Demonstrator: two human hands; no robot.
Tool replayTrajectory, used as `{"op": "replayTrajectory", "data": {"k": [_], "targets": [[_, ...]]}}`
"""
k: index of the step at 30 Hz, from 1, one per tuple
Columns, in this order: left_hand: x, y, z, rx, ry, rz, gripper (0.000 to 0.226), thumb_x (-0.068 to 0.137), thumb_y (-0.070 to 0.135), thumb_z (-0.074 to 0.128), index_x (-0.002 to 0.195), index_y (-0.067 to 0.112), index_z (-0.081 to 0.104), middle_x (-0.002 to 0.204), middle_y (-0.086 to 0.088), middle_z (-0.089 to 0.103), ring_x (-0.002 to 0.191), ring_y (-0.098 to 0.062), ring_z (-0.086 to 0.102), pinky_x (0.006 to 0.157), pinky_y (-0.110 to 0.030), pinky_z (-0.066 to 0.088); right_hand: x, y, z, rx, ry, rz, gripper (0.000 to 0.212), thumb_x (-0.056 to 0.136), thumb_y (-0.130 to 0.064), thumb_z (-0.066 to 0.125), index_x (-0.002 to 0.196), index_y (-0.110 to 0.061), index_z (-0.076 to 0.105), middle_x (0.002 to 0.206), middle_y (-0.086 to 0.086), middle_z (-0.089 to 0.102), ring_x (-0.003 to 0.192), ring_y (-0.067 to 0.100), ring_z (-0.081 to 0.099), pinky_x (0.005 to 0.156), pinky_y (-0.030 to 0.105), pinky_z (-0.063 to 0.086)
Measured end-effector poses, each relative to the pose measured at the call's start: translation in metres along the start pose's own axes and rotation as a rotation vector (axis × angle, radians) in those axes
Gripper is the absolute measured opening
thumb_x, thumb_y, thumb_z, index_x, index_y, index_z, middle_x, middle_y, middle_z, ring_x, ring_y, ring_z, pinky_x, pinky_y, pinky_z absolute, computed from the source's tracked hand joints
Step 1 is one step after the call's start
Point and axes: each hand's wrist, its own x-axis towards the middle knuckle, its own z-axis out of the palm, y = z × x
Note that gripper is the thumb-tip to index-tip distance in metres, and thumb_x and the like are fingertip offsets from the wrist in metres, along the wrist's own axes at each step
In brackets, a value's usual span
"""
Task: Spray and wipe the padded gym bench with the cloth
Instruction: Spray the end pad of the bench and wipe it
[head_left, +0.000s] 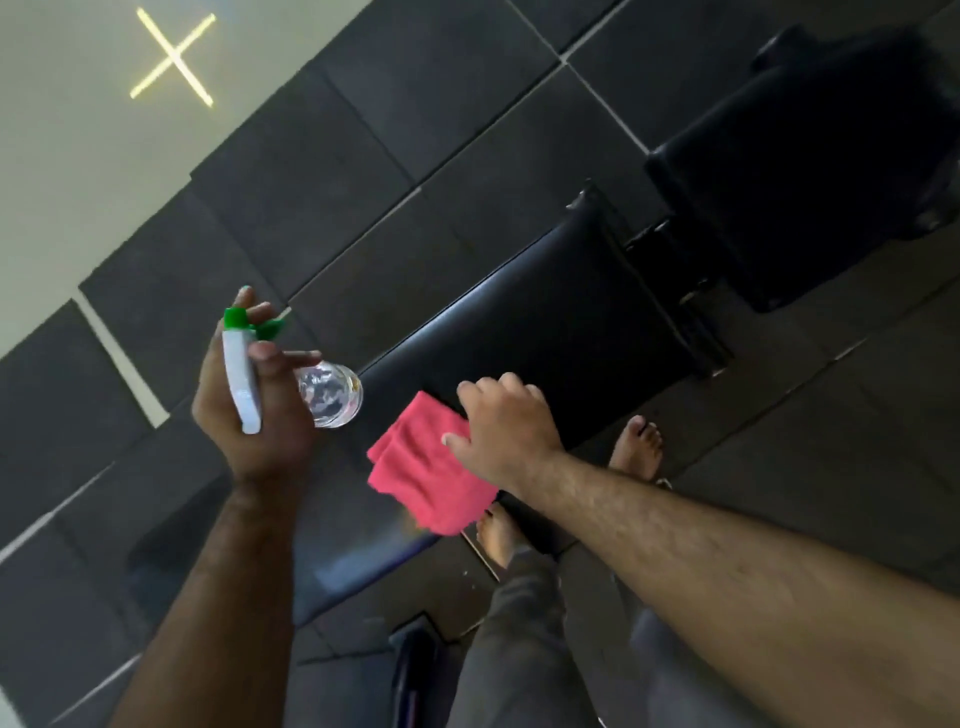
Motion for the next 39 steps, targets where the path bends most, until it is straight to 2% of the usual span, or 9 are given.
{"op": "replayTrajectory", "data": {"k": [5,10,13,16,23,27,31,34,39], "targets": [[-0.042,-0.031,-0.058,-0.078,0.052,-0.104,0.061,0.116,0.048,0.052,0.149,-0.004,0.055,0.148,-0.01,0.066,0.105,-0.066,0.07,0.091,-0.047,0.064,-0.006,-0.032,0.025,0.044,-0.06,0.113,0.06,0.078,-0.049,0.086,0.122,-0.02,0.055,0.123,0.003,0.066,0.119,0.029,0.059,0.096,0.046,0.053],[-0.074,-0.048,-0.079,-0.099,0.023,-0.2,0.074,0.106,0.07,0.055,0.158,0.017,0.049,0.153,-0.029,0.059,0.124,-0.054,0.07,0.102,-0.058,0.062,-0.004,-0.035,0.036,0.23,-0.052,0.17,0.031,0.085,-0.035,0.08,0.106,-0.018,0.064,0.11,0.003,0.064,0.105,0.027,0.062,0.088,0.045,0.056],[-0.084,-0.055,-0.089,-0.025,-0.001,-0.201,0.073,0.103,0.069,0.064,0.166,0.039,0.043,0.142,-0.011,0.072,0.126,-0.041,0.074,0.105,-0.046,0.062,-0.001,-0.042,0.043,0.431,-0.052,0.144,0.015,0.087,-0.025,0.075,0.091,-0.016,0.064,0.1,-0.003,0.059,0.084,0.014,0.061,0.069,0.031,0.048],[-0.092,-0.063,-0.091,0.207,-0.066,-0.326,0.091,0.094,0.059,0.082,0.169,0.033,0.038,0.143,0.002,0.072,0.128,-0.018,0.072,0.107,-0.033,0.057,0.0,-0.051,0.044,0.582,-0.12,0.137,0.008,0.089,-0.021,0.071,0.095,-0.019,0.065,0.101,-0.003,0.064,0.085,0.013,0.064,0.072,0.033,0.055],[-0.104,-0.045,-0.079,0.966,-0.566,-1.013,0.084,0.086,0.086,0.066,0.128,0.013,0.072,0.119,-0.014,0.077,0.114,-0.039,0.073,0.09,-0.04,0.057,0.0,-0.045,0.036,0.868,-0.17,0.146,0.019,0.095,-0.011,0.075,0.107,-0.021,0.064,0.105,-0.001,0.071,0.095,0.013,0.069,0.078,0.032,0.058],[-0.096,-0.017,-0.05,0.925,-0.841,-0.937,0.087,0.089,0.09,0.055,0.098,0.007,0.08,0.099,-0.015,0.081,0.098,-0.035,0.079,0.093,-0.044,0.064,0.0,-0.02,0.026,1.066,-0.154,0.249,0.032,0.094,-0.005,0.077,0.12,-0.017,0.063,0.116,0.006,0.074,0.106,0.02,0.074,0.087,0.037,0.063],[-0.079,0.019,0.017,0.878,-0.819,-0.614,0.056,0.097,0.072,0.062,0.076,0.02,0.062,0.072,0.003,0.064,0.083,-0.03,0.07,0.067,-0.037,0.047,0.001,0.022,-0.001,1.295,-0.114,0.341,0.024,0.092,0.002,0.077,0.112,-0.011,0.071,0.105,0.007,0.079,0.096,0.021,0.076,0.086,0.038,0.065],[-0.064,0.043,0.08,0.77,-0.706,-0.379,0.043,0.098,0.067,0.065,0.088,0.026,0.059,0.074,0.012,0.059,0.078,-0.025,0.06,0.067,-0.036,0.039,-0.001,0.064,-0.034,1.395,0.092,0.394,0.019,0.092,0.001,0.077,0.102,-0.014,0.072,0.091,0.0,0.08,0.086,0.015,0.077,0.08,0.034,0.065],[-0.047,0.074,0.206,0.749,-0.88,-0.147,0.051,0.1,0.067,0.064,0.122,0.021,0.071,0.111,-0.003,0.078,0.105,-0.034,0.074,0.078,-0.039,0.052,-0.007,0.163,-0.096,0.92,0.676,0.367,0.029,0.096,-0.009,0.075,0.124,-0.015,0.077,0.092,-0.022,0.074,0.082,-0.009,0.068,0.082,0.019,0.054]]}}
